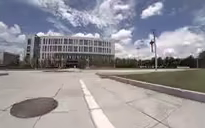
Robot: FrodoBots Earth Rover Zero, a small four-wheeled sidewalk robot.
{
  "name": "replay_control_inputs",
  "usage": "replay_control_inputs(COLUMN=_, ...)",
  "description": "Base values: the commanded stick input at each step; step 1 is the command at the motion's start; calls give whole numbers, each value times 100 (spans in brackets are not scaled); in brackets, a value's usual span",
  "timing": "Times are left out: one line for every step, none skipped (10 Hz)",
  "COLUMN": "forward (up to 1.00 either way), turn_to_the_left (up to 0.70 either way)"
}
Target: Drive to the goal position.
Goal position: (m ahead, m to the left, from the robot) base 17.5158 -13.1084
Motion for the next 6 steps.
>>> replay_control_inputs(forward=70, turn_to_the_left=0)
replay_control_inputs(forward=70, turn_to_the_left=0)
replay_control_inputs(forward=70, turn_to_the_left=0)
replay_control_inputs(forward=70, turn_to_the_left=0)
replay_control_inputs(forward=70, turn_to_the_left=0)
replay_control_inputs(forward=70, turn_to_the_left=0)
